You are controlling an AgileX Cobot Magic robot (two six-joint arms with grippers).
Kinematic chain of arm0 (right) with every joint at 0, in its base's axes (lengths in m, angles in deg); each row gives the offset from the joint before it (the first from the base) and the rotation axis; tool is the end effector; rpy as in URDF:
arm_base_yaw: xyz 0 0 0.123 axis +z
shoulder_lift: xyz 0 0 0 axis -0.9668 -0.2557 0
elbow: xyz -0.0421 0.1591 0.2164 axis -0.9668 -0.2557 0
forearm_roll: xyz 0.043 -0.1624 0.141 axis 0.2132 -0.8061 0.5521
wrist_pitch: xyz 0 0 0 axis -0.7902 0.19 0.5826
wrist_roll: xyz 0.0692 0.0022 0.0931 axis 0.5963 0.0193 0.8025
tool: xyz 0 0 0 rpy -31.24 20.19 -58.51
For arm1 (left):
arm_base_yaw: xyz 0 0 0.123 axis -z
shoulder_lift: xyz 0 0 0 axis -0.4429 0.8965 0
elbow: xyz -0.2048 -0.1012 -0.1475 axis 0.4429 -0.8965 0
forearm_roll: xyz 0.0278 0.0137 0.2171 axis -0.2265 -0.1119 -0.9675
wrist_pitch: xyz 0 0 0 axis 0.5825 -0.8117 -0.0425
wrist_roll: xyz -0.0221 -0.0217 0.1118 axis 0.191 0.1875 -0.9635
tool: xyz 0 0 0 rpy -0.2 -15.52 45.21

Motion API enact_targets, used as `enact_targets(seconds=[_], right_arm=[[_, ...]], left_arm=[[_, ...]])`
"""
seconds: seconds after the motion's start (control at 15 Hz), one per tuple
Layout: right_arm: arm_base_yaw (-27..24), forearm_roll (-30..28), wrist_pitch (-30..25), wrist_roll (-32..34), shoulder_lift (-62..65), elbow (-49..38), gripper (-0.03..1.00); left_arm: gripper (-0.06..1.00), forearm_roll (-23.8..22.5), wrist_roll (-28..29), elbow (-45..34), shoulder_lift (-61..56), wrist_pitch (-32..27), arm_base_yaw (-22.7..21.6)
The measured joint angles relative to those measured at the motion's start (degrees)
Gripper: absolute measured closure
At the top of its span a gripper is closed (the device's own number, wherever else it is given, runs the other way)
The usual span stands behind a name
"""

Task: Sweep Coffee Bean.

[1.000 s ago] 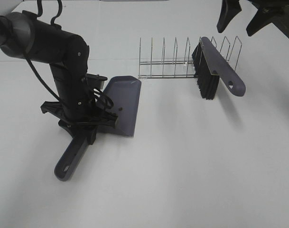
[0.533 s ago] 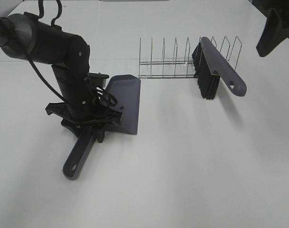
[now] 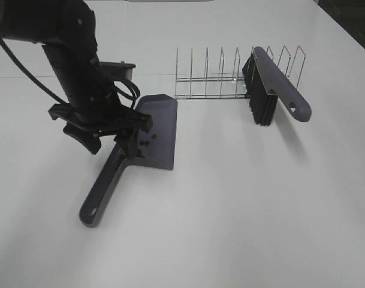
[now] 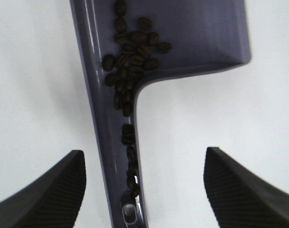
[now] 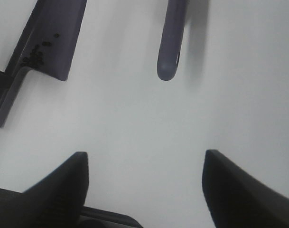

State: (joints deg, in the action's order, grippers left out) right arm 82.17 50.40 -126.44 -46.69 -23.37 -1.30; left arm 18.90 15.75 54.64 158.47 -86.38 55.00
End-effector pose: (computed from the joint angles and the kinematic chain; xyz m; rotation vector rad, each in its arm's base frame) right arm 0.1990 0.0361 0.3438 -0.1221 2.6404 0.1914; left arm 0.3190 -0.1925 0.1476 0.4851 3.0530 -0.2436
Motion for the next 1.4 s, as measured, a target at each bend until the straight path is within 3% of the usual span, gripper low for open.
enact_targets(seconds=[0.07, 0.27, 0.47, 0.67, 0.8, 1.07, 1.33, 1.4], right_arm=[[0.0, -0.11, 0.0, 0.0, 2.23, -2.23, 0.41], [0.0, -0.11, 0.0, 0.0, 5.21, -4.98, 0.41], [0.0, -0.11, 0.06, 0.29, 8.54, -6.47, 0.41], [0.0, -0.11, 0.06, 0.97, 13.24, -8.59, 0.41], [0.0, -0.11, 0.0, 1.03, 19.88, -11.46, 0.41], [0.0, -2.58, -0.06, 1.09, 25.73, -13.41, 0.41], [0.0, -3.04, 0.0, 1.6, 31.23, -16.9, 0.41], [0.0, -3.21, 0.0, 1.72, 35.64, -20.8, 0.41]], left_arm=[[0.32, 2.86, -3.61, 0.11, -3.67, -1.09, -5.39], [0.32, 0.46, -5.9, 0.11, -9.68, -1.43, -18.11], [0.32, -2.86, -5.9, -3.72, -17.13, -2.92, -21.89], [0.32, -5.33, -4.64, -13.98, -27.9, -3.09, -21.89], [0.32, -8.54, -4.18, -21.08, -41.02, -3.21, -25.27], [0.32, -8.77, -7.68, -22.29, -47.38, -4.93, -36.5], [0.32, -4.3, -11.34, -30.08, -57.64, -3.21, -37.01], [0.32, -2.41, -12.26, -37.01, -66.29, -1.95, -37.01]])
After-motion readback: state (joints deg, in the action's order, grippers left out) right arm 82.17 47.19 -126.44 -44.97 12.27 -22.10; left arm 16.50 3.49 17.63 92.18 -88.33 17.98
